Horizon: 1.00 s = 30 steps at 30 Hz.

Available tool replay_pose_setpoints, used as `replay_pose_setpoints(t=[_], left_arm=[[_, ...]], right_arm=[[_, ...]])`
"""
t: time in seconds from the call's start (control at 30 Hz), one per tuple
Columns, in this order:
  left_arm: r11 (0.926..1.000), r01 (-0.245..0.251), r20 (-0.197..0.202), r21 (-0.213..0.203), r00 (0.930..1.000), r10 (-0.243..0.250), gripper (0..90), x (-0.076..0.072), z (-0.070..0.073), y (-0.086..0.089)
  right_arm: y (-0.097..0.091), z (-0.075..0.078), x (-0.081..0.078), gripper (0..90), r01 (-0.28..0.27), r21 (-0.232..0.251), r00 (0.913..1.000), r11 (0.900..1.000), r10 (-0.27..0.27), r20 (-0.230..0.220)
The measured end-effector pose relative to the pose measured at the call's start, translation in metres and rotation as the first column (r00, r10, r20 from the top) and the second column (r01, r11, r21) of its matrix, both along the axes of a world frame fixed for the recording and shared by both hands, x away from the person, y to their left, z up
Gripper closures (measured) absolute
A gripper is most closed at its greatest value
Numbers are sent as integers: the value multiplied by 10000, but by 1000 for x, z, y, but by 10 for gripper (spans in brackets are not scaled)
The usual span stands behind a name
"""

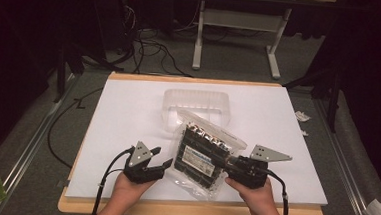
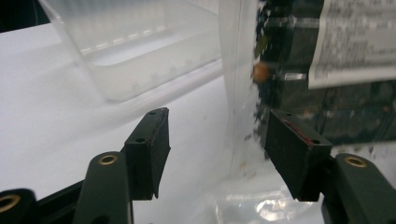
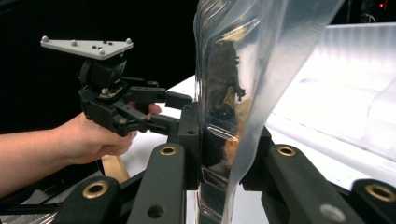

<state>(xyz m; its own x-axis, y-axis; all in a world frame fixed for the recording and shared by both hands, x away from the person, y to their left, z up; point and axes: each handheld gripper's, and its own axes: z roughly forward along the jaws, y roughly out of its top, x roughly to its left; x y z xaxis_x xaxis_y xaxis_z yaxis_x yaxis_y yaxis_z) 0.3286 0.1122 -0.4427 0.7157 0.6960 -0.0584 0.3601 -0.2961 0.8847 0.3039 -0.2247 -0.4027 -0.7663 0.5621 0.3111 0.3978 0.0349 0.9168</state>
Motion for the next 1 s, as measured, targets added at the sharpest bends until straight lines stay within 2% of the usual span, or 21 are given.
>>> replay_pose_setpoints(t=[0.07, 0.2, 0.33, 0.4, 0.53, 0.67, 0.83, 1.0], left_arm=[[9999, -17, 101, 117, 9999, 16, 397, -6, 2, 8], [10000, -89, 136, 23, 9999, 88, 346, -13, 3, 25], [9992, -175, -19, -346, 9998, 174, 325, -13, -2, 36], [9991, -207, -61, -362, 9998, 205, 321, -11, -3, 38], [9998, -203, -41, -56, 9998, 202, 315, -9, -7, 39], [9997, -120, -38, -193, 9999, 119, 311, -9, -6, 40], [9999, -17, 81, -120, 10000, 18, 308, -10, -5, 39], [9999, -33, 128, -119, 9999, 35, 304, -10, -5, 41]], right_arm=[[0, 1, -1, 763, -2, -6, 10000, 10000, 2, 48], [-2, 6, -3, 763, 88, 108, 9997, 9999, -90, 213], [-8, 13, -5, 763, 311, 192, 9985, 9993, -319, 455], [-13, 16, -4, 763, 568, 167, 9969, 9982, -576, 541], [-17, 21, -1, 762, 778, 200, 9948, 9968, -789, 637], [-22, 30, 5, 762, 1026, 64, 9905, 9947, -1028, 919], [-27, 43, 15, 762, 1363, -147, 9828, 9906, -1333, 1282], [-30, 48, 23, 762, 1557, -124, 9793, 9877, -1527, 1330]])
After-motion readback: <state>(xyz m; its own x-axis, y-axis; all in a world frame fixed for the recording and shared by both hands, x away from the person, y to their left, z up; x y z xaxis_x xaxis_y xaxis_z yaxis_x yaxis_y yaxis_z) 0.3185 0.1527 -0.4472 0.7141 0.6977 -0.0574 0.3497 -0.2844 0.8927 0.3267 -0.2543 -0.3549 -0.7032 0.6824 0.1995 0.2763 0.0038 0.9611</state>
